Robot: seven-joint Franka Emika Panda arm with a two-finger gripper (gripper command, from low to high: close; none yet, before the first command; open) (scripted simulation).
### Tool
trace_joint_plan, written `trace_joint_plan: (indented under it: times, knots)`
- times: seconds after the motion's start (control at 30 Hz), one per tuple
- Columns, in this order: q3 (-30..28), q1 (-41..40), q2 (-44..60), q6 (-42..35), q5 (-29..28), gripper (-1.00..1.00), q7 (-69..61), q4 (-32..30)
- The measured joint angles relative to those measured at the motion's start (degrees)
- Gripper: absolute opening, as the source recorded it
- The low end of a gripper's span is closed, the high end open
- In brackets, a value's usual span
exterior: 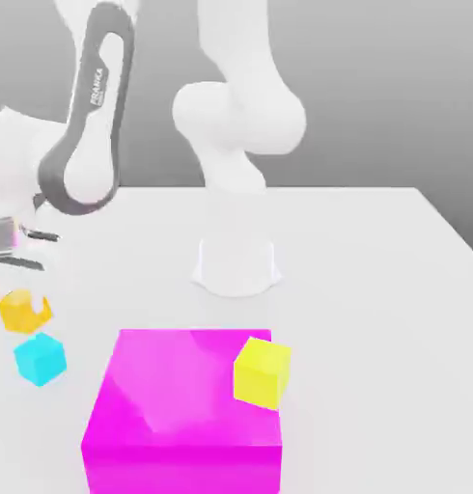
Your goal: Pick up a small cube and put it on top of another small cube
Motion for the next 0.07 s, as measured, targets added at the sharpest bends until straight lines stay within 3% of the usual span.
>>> trace_joint_plan:
  times: [0.07]
  knots:
    - [0.0,0.0,0.0,0.0,0.0,1.00,0.0,0.0]
